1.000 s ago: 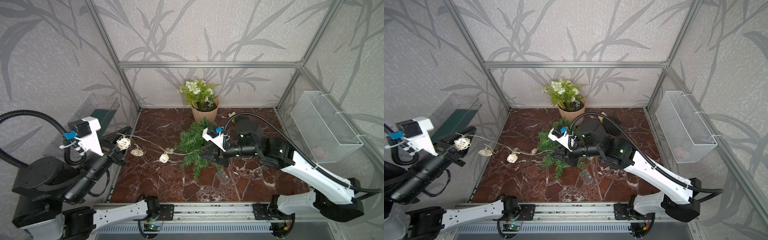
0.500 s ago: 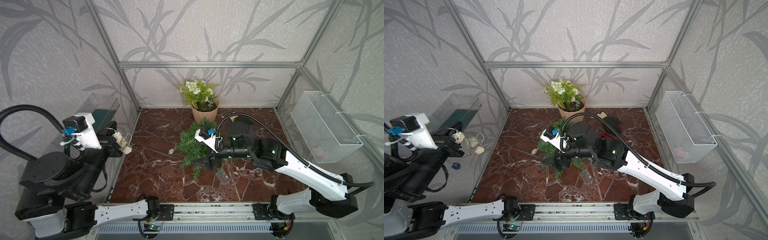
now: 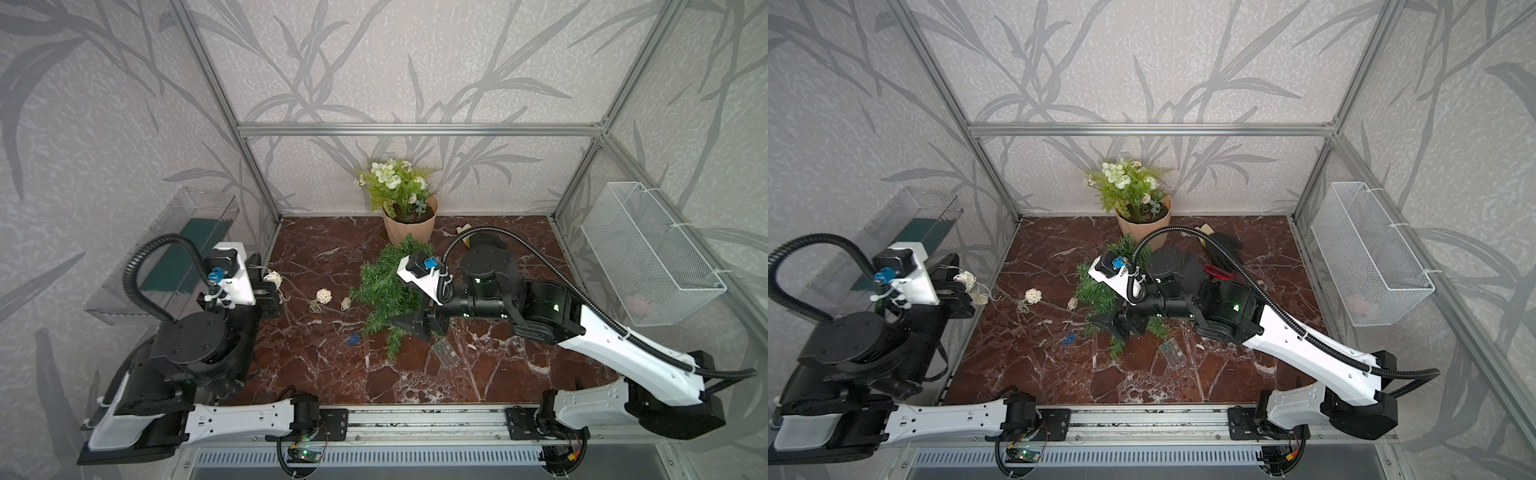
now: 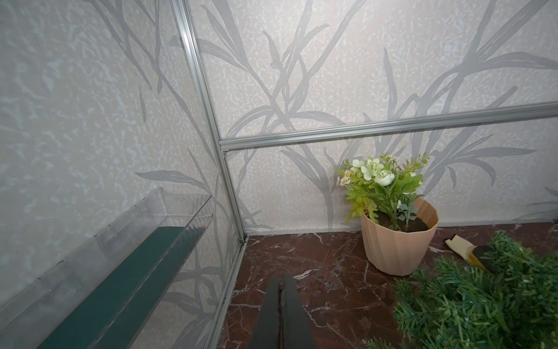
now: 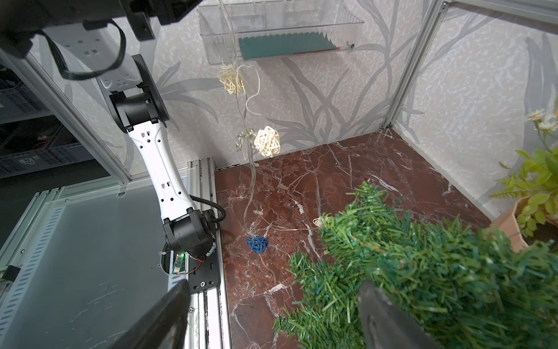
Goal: Remove string lights from the small christmas tree
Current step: Remove the light string from the Christmas tree.
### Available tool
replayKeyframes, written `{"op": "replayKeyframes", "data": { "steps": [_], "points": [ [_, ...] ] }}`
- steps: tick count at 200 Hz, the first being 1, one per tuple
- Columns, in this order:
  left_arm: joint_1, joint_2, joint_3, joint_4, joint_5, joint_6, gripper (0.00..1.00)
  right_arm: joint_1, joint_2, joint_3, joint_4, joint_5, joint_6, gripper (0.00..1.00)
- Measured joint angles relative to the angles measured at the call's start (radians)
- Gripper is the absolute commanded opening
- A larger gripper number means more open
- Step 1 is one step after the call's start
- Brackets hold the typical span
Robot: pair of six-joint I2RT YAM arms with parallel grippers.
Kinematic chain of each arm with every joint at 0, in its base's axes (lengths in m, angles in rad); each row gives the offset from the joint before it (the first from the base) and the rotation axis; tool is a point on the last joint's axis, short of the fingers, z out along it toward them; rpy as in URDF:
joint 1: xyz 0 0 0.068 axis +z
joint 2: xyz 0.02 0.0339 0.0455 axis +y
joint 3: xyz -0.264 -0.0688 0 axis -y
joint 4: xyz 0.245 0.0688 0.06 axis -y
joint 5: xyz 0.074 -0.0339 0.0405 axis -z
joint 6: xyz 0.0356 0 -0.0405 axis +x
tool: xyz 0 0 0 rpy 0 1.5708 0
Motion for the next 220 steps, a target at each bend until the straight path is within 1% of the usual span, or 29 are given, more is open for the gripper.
{"op": "replayKeyframes", "data": {
  "steps": [11,28,37,46,76,101,115,136,160,188,220],
  "points": [
    [-0.001,-0.011,-0.112,0.212,-0.025,0.158,0.00,0.000,0.000,-0.003,0.000,0.001,0.001,0.85],
    [-0.001,-0.012,-0.232,0.486,-0.036,0.374,0.00,0.000,-0.006,-0.009,0.000,0.002,0.003,0.85],
    [-0.001,-0.016,-0.263,0.573,-0.035,0.443,0.00,0.000,-0.010,-0.012,0.000,0.002,0.004,0.85],
    [-0.002,-0.021,-0.274,0.611,-0.031,0.479,0.00,0.000,-0.016,-0.016,0.003,0.002,0.006,0.85],
    [-0.002,-0.092,-0.254,0.561,0.011,0.448,0.00,0.000,-0.023,-0.018,0.011,-0.003,0.015,0.85],
    [-0.002,-0.159,-0.210,0.460,0.082,0.400,0.00,0.000,-0.017,-0.017,0.014,-0.016,0.023,0.85],
    [-0.002,-0.188,-0.199,0.419,0.121,0.394,0.00,0.000,-0.013,-0.016,0.018,-0.020,0.024,0.85],
    [-0.002,-0.232,-0.203,0.385,0.167,0.408,0.00,0.000,-0.006,-0.016,0.024,-0.022,0.027,0.85],
    [-0.006,-0.277,-0.227,0.394,0.209,0.446,0.00,0.000,0.003,-0.016,0.029,-0.039,0.031,0.85],
    [-0.010,-0.260,-0.241,0.389,0.228,0.482,0.00,0.000,0.026,-0.016,0.031,-0.062,0.040,0.85],
    [-0.010,-0.175,-0.205,0.312,0.226,0.479,0.00,0.000,0.031,-0.036,0.047,-0.061,0.045,0.85]
  ]
}}
